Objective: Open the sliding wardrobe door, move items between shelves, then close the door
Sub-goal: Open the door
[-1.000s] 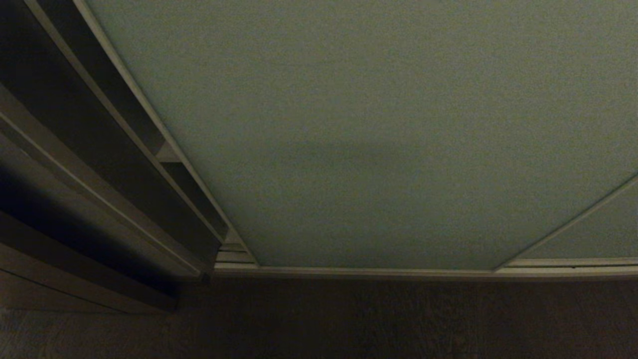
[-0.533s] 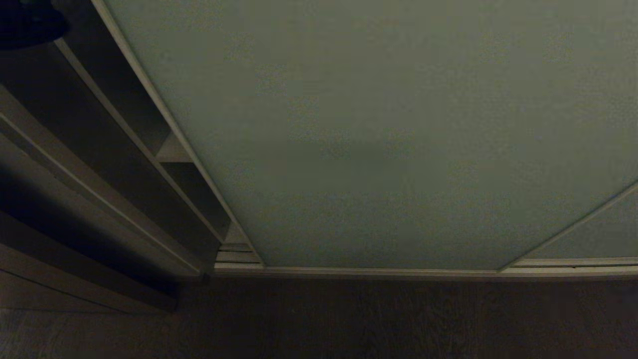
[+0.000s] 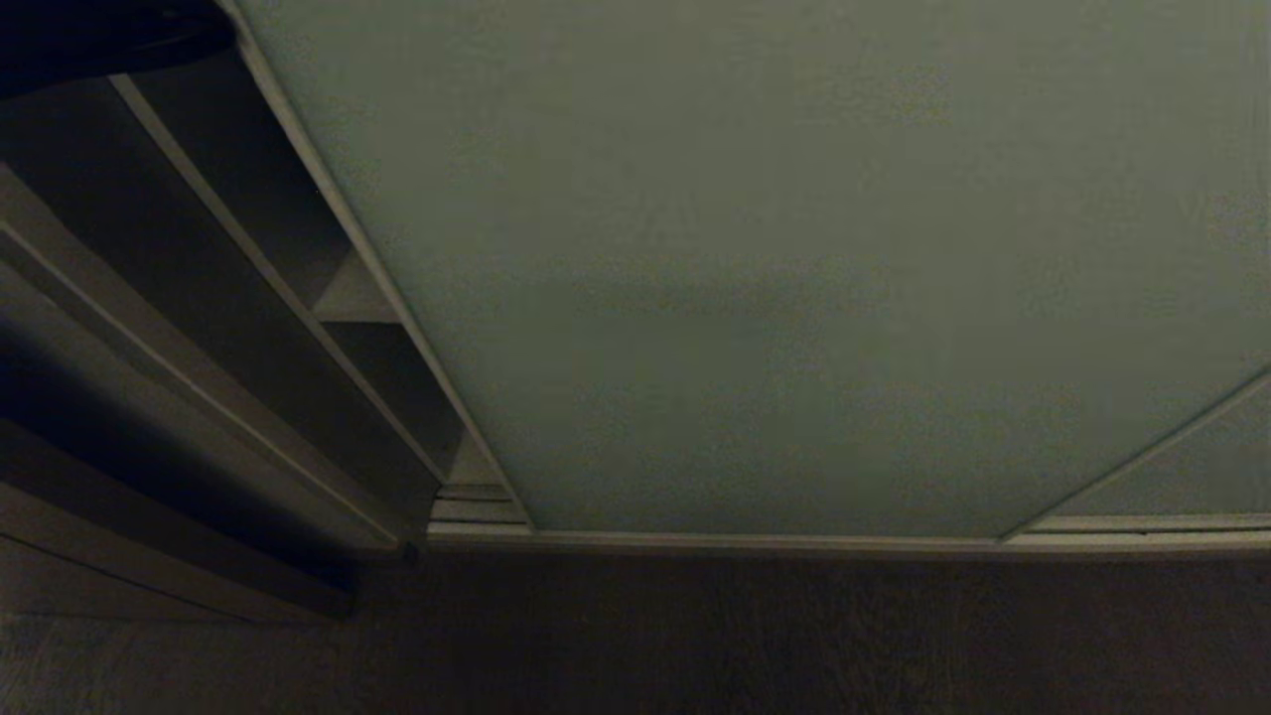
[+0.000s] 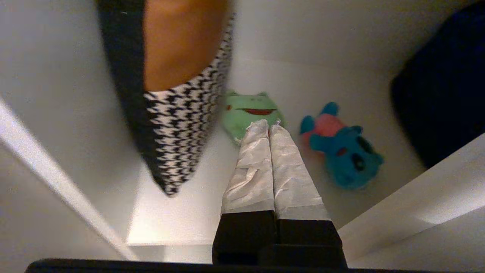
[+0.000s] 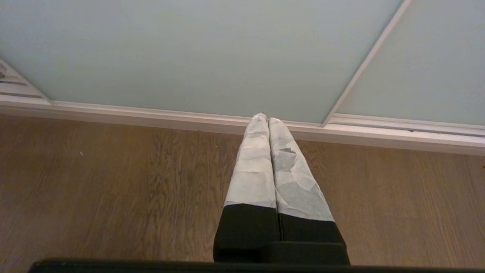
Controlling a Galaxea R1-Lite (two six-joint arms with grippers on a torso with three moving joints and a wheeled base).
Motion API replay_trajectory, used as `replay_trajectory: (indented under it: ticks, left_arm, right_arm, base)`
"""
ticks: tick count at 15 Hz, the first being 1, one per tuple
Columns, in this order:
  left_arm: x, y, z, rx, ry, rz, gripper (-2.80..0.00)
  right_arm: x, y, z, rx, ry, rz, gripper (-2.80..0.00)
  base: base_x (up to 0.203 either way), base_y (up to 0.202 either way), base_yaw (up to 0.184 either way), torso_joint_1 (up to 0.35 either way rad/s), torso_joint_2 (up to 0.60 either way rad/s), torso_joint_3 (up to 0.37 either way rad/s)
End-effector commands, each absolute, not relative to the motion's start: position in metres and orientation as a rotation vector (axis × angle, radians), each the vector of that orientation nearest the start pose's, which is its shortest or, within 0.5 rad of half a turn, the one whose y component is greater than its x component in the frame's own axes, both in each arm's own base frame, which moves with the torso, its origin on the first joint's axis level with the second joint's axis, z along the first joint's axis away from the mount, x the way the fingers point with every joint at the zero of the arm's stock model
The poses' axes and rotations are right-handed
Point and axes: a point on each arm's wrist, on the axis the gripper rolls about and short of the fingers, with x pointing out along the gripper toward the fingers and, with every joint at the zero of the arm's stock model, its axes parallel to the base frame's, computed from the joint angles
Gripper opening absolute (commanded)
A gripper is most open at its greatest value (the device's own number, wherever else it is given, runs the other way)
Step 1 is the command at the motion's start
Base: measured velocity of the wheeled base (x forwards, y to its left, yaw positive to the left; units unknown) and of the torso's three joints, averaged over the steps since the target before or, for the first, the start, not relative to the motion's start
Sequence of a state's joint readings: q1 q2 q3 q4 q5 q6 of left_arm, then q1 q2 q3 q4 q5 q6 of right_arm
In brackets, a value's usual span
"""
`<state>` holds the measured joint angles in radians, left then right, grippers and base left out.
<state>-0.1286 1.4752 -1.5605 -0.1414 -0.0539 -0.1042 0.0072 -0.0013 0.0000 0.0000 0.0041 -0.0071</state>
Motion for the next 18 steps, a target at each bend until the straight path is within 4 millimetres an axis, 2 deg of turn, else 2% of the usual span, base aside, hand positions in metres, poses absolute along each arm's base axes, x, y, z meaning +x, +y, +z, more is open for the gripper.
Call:
replay_trajectory:
  ticks: [1, 5, 9, 11, 14, 18]
  left_arm:
    - [0.240, -0.046, 0.412, -0.118, -0.213, -0.247, -2.80]
    - [0.235, -0.073, 0.415, -0.118, -0.223, -0.326, -2.80]
    - [0.221, -0.106, 0.415, -0.137, -0.216, -0.410, -2.80]
    - [0.213, -0.105, 0.419, -0.141, -0.230, -0.417, -2.80]
    - [0.193, -0.093, 0.425, -0.152, -0.264, -0.410, -2.80]
    - [0.180, -0.086, 0.414, -0.155, -0.229, -0.412, -2.80]
  right_arm:
    - [-0.023, 0.000, 0.075, -0.008, -0.003, 0.012, -2.80]
    - [-0.023, 0.000, 0.075, -0.008, -0.003, 0.012, -2.80]
    - [-0.023, 0.000, 0.075, -0.008, -0.003, 0.012, -2.80]
    - [-0.023, 0.000, 0.075, -0.008, -0.003, 0.012, -2.80]
    - [-0.023, 0.000, 0.075, -0.008, -0.003, 0.012, -2.80]
    - [-0.023, 0.000, 0.075, -0.008, -0.002, 0.012, -2.80]
  base:
    - [0.000, 0.000, 0.000, 0.000, 0.00, 0.000]
    - [0.000, 0.000, 0.000, 0.000, 0.00, 0.000]
    - [0.000, 0.000, 0.000, 0.000, 0.00, 0.000]
    - [0.000, 0.000, 0.000, 0.000, 0.00, 0.000]
    - [0.000, 0.000, 0.000, 0.000, 0.00, 0.000]
    - [0.000, 0.000, 0.000, 0.000, 0.00, 0.000]
